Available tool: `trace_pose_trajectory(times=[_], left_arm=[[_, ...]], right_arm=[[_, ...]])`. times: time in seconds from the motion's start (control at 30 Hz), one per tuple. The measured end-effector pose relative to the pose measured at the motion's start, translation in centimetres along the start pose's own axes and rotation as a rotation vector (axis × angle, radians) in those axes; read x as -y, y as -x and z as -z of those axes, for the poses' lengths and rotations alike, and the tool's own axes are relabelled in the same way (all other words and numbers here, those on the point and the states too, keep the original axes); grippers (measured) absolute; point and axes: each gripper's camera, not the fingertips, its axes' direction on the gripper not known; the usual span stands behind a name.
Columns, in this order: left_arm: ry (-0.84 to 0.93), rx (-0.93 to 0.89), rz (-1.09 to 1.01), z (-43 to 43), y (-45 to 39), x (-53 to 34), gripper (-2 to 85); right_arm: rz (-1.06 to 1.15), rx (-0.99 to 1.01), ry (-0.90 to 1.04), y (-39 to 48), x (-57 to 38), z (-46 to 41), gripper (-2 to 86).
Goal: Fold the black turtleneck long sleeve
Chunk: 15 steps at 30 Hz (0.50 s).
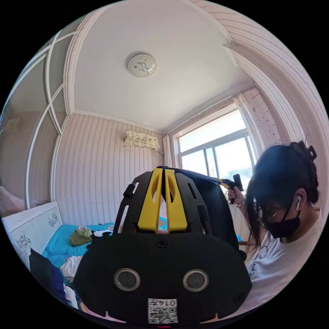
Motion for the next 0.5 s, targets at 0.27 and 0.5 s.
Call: trace_pose_trajectory(times=[0.27, 0.5], left_arm=[[0.277, 0.182, 0.155, -16.9, 10.3, -0.5, -1.0], [0.158, 0.254, 0.014, -16.8, 10.5, 1.8, -1.0]], right_arm=[[-0.384, -0.221, 0.127, -18.5, -0.2, -9.0, 0.1], [0.001, -0.265, -0.106, -12.6, 10.2, -10.3, 0.1]])
